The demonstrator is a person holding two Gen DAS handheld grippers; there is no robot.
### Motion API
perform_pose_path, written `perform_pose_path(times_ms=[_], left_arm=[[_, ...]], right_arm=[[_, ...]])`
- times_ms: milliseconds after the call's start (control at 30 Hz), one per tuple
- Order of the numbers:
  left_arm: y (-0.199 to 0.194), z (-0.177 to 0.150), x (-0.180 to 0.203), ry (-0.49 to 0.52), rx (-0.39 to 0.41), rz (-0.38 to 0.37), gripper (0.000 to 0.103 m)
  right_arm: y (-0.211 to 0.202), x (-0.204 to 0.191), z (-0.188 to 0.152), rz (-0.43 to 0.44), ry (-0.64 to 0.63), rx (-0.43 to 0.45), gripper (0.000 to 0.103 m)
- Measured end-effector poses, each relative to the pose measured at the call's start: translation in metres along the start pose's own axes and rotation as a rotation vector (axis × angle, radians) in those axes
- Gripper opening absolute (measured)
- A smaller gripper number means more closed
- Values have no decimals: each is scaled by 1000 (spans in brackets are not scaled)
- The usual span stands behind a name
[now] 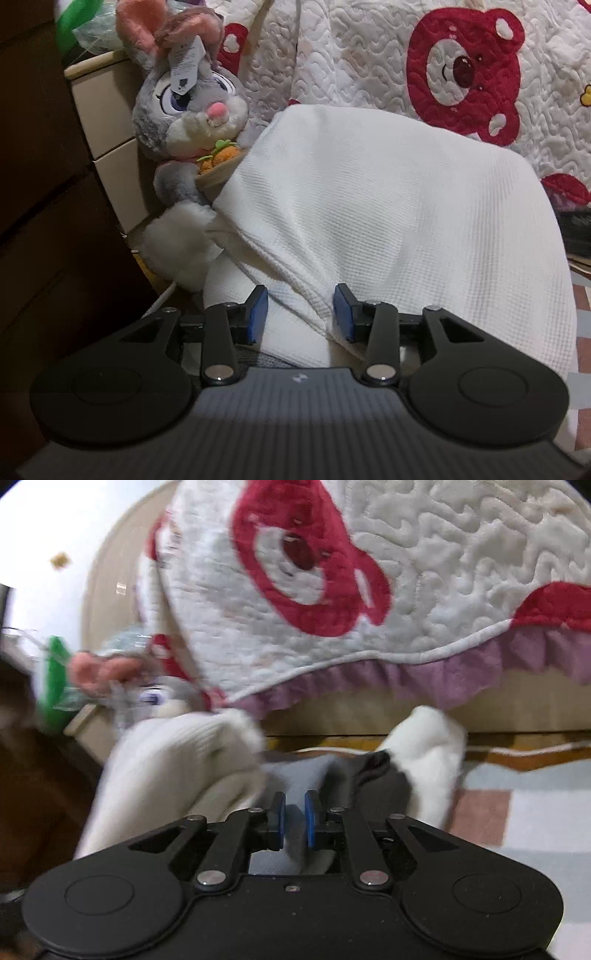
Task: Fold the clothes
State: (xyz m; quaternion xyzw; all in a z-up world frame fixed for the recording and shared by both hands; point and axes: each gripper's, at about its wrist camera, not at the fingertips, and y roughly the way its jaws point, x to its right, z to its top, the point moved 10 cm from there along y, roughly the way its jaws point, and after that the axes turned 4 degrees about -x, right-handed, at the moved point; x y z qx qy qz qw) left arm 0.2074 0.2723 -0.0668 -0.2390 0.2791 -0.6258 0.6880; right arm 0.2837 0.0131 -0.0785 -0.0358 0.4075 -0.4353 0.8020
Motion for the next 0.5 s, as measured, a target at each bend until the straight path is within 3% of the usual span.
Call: perform_pose_path(times_ms=[33, 100, 133, 233, 267, 367, 500], left_arm=[[-2, 0, 0, 0, -3, 18, 45], [-10, -5, -1, -29, -10, 58, 53], [-15, -9, -2, -54, -14, 71, 53], [-28, -31, -1, -131, -53, 103, 58], [-30, -41, 1, -142, -86, 103, 67], [-41, -76, 24, -165, -167, 64, 68], [-63, -105, 72, -105, -201, 15, 71]], right_arm=[[-5, -6, -4, 40, -8, -7, 22], [-10, -17, -12, 98, -30, -18, 43], [-12, -24, -15, 116, -53, -23, 47], [-17, -44, -27, 167, -105, -61, 49], [-19, -50, -32, 185, -119, -79, 49], [-24, -62, -56, 228, -158, -152, 50], [-44, -52, -105, 223, -211, -254, 51]])
